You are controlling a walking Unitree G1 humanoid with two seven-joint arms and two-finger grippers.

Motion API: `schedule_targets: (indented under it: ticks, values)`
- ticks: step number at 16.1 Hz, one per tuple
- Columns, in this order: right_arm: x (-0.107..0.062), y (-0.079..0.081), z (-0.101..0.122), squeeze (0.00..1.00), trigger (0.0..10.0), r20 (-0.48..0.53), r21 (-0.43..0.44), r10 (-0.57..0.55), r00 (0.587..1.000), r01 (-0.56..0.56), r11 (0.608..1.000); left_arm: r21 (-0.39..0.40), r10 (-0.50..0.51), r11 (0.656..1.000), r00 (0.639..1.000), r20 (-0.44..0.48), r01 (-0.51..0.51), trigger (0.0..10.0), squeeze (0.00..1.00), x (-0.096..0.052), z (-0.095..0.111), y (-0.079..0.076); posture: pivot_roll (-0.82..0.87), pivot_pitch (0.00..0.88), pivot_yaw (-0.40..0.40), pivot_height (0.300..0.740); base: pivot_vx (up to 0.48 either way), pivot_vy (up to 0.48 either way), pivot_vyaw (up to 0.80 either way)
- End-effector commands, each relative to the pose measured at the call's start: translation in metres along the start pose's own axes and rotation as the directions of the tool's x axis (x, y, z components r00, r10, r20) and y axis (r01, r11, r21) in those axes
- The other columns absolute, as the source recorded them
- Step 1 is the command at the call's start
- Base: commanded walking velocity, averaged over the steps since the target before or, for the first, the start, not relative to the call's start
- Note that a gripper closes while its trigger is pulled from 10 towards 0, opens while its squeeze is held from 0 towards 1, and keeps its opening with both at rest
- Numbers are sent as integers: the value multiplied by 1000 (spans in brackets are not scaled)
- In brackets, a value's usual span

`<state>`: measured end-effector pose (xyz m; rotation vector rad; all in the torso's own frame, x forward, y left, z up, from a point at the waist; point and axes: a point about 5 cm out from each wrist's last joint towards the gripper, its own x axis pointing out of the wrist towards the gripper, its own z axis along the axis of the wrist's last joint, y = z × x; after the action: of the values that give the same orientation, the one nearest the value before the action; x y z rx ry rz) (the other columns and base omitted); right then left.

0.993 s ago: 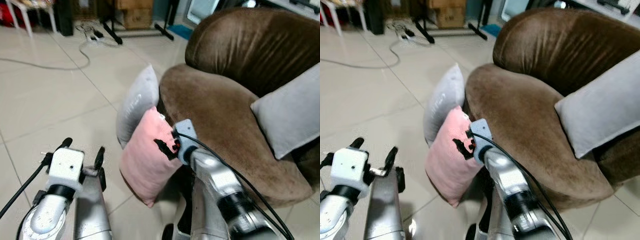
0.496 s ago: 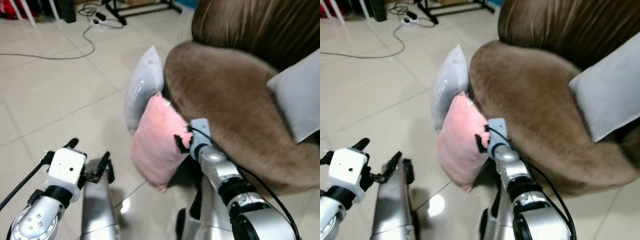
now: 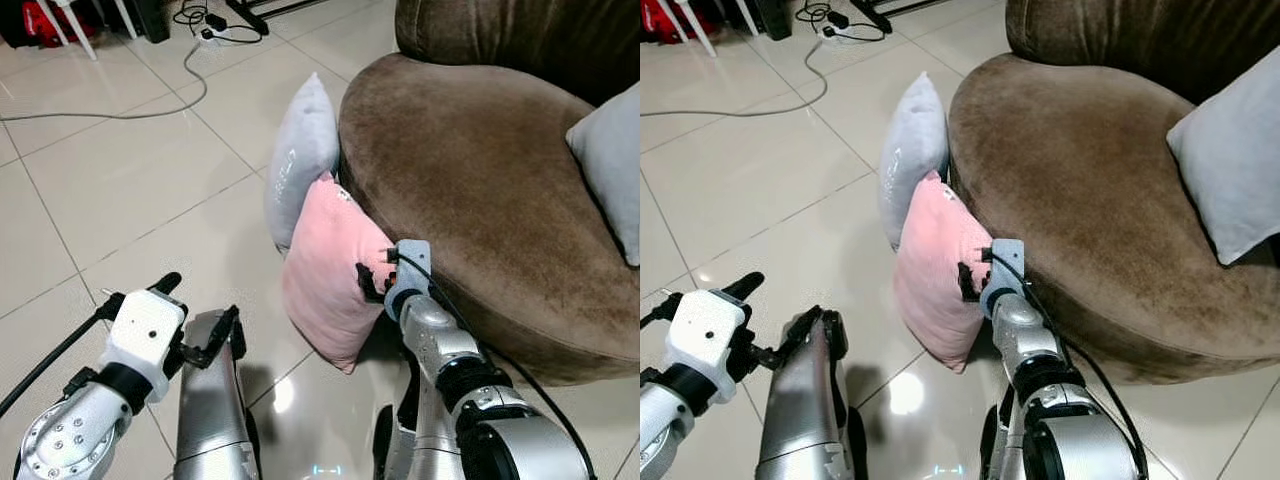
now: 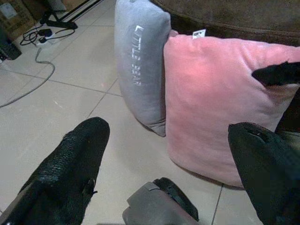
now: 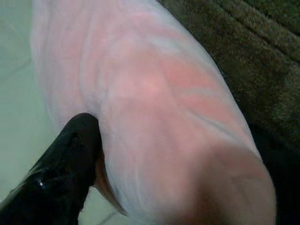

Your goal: Move the pillow to the sofa from floor

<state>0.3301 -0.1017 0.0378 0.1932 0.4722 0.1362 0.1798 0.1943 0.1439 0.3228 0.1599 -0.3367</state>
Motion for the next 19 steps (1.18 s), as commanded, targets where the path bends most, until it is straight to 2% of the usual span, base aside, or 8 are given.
schedule_targets:
  ticks: [1,4,8,10,11,14,19]
  values:
    - [1,4,3,0,0,15,32,22,1000,-23,999,1,-11,1000,1000,-8,11,10000,0,-4,0,-2,187,171,-7,431,0,0,0]
    - [1,5,5,0,0,27,24,63,998,-64,998,-12,-21,1000,1000,-21,21,10000,0,-8,-3,-4,190,165,-17,431,0,0,0]
    - [2,6,5,0,0,20,20,94,995,-95,995,-93,-164,983,983,-77,157,10000,0,-17,-11,-9,201,146,-19,431,0,0,0]
    - [2,5,3,0,0,12,20,99,995,-99,995,-213,-291,941,951,-109,263,10000,0,-30,-15,-13,210,134,-21,431,0,0,0]
    - [2,5,3,0,0,8,21,100,995,-100,995,-228,-356,920,924,-139,320,10000,0,-40,-18,-13,220,124,-25,431,0,0,0]
    - [3,3,1,0,0,-3,28,100,995,-100,995,-198,-340,931,926,-166,306,10000,0,-49,-20,-4,235,112,-31,431,0,0,0]
    - [2,5,-1,0,0,-10,18,145,989,-144,989,-204,-326,934,935,-139,295,10000,0,-45,-16,0,239,76,-38,431,0,0,0]
